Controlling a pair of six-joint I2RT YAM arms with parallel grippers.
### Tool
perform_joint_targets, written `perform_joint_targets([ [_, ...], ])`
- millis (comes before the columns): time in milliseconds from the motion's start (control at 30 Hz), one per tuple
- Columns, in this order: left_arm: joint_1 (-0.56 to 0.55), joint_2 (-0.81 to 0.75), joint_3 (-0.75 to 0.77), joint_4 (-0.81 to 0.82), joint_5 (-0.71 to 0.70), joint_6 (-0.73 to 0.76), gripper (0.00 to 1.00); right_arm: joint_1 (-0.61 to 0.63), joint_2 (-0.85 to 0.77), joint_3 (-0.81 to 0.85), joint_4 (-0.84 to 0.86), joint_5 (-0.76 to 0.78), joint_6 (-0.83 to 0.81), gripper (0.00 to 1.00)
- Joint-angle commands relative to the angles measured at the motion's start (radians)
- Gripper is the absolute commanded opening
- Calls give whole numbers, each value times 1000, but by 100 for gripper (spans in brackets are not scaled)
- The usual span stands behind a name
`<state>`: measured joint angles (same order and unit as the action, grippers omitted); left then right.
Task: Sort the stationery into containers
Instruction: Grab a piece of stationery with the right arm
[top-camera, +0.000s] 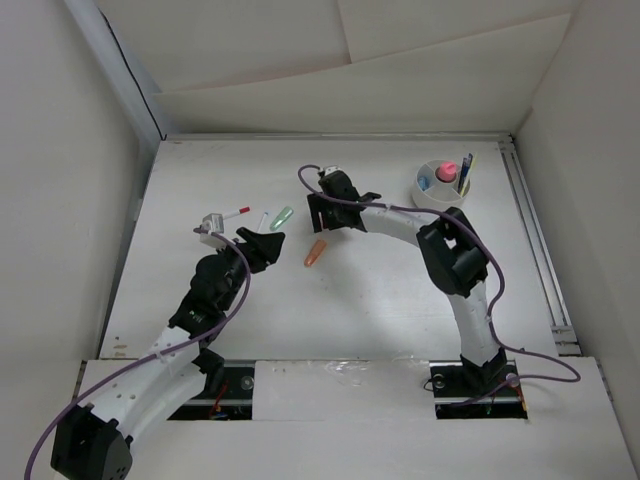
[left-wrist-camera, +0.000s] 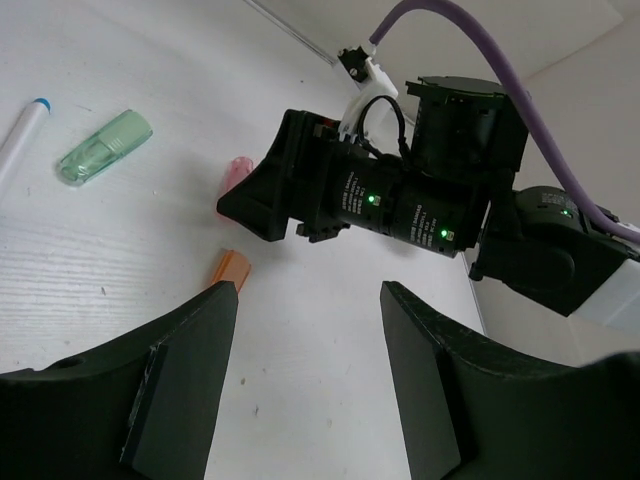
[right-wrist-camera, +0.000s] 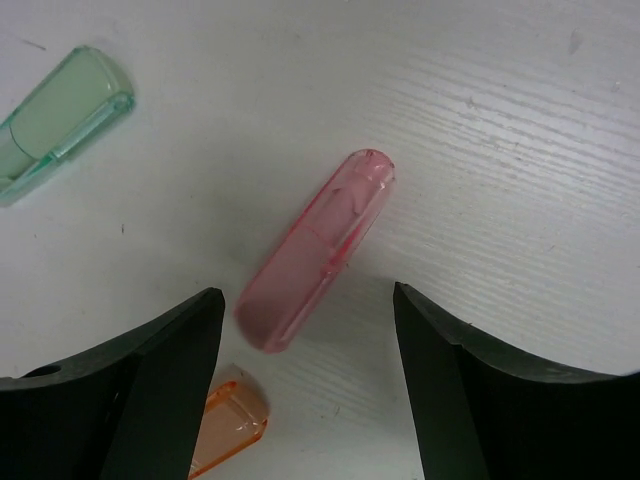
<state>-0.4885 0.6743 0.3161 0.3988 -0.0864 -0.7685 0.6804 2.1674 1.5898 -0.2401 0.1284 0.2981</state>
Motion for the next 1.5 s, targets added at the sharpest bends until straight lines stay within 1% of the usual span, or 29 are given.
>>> perform_joint_targets([
  [0, 4, -15, 26, 18, 1, -8, 56, -5, 12, 61, 4, 25, 56, 75],
  [233, 4, -25, 26, 9, 10, -8, 56, -5, 69, 134, 13, 5, 65, 76],
  [400, 4, -25, 26, 9, 10, -8, 56, -15, 101, 174, -17, 62, 65, 68],
  [467, 4, -25, 26, 9, 10, -8, 56, -15, 111, 183, -18, 73, 65, 61],
  [567, 4, -25, 17, 9, 10, -8, 56, -15, 121, 222, -43, 105, 53, 57],
  [600, 4, -25, 17, 9, 10, -8, 56, -15, 135, 234, -62, 105, 44, 53],
  [633, 4, -25, 17, 9, 10, -8, 56, -15, 147, 246, -73, 118, 44, 53],
  [733, 4, -25, 17, 9, 10, -8, 56, -15, 157, 265, -84, 131, 33, 45],
  [833, 4, -25, 17, 9, 10, -8, 56, -15, 169, 285, -99, 152, 22, 42],
  [1000, 4, -16, 17, 18, 10, -8, 56, -15, 190, 312, -131, 198, 1, 42],
  [1100, 4, -16, 17, 18, 10, -8, 56, -15, 210, 323, -142, 198, -10, 42],
  [1133, 4, -16, 17, 18, 10, -8, 56, -15, 210, 323, -142, 198, -10, 38],
  [1167, 4, -16, 17, 28, 10, -8, 56, -15, 210, 323, -142, 198, -10, 25],
  [1233, 4, -7, 17, 28, 10, -8, 56, -24, 210, 323, -142, 207, -10, 15],
  [1300, 4, -7, 17, 28, 10, -8, 56, -24, 163, 291, -95, 191, -10, 9],
  [1467, 4, 13, 17, 37, 19, -8, 56, -86, 31, 204, 28, 70, -19, 7],
])
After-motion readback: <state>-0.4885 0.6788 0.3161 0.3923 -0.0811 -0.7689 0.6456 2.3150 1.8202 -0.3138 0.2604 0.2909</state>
